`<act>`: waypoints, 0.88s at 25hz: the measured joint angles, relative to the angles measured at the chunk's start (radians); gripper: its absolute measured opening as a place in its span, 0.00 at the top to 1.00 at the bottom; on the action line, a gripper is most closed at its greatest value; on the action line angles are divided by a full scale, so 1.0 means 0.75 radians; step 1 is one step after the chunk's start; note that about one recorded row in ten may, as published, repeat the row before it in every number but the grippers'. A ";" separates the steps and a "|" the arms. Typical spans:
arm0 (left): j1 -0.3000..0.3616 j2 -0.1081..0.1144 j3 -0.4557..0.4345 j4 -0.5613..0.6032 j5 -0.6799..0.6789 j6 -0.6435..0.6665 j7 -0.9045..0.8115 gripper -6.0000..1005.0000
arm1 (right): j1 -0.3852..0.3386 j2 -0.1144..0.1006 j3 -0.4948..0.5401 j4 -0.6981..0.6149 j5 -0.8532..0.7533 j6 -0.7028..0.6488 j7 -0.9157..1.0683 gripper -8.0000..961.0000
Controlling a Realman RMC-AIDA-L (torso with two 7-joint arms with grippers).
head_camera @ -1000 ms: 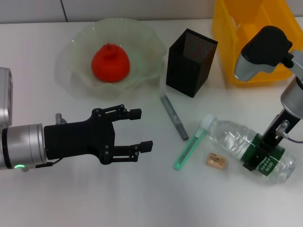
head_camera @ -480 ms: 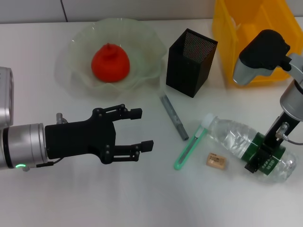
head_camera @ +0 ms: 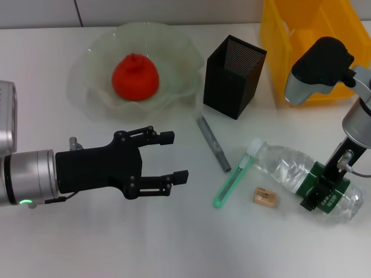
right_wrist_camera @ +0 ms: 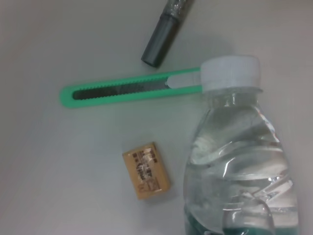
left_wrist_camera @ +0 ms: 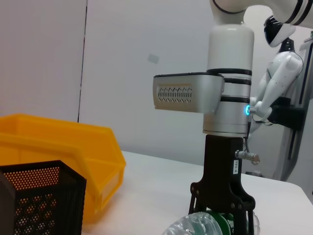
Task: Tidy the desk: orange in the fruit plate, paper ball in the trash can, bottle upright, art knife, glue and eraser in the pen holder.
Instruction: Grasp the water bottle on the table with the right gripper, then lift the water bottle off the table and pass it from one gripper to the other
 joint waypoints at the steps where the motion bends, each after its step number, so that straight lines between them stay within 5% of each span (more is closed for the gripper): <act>1: 0.000 0.000 0.000 0.000 -0.003 0.000 0.000 0.18 | 0.000 0.000 0.000 0.000 0.000 0.000 0.000 0.18; 10: 0.008 0.000 0.000 -0.004 -0.034 0.001 0.000 0.18 | -0.027 0.000 0.032 0.099 0.017 -0.055 -0.029 0.20; 22: 0.013 0.002 -0.018 -0.037 -0.109 0.006 0.000 0.18 | -0.171 0.000 0.375 0.404 0.272 -0.210 -0.280 0.20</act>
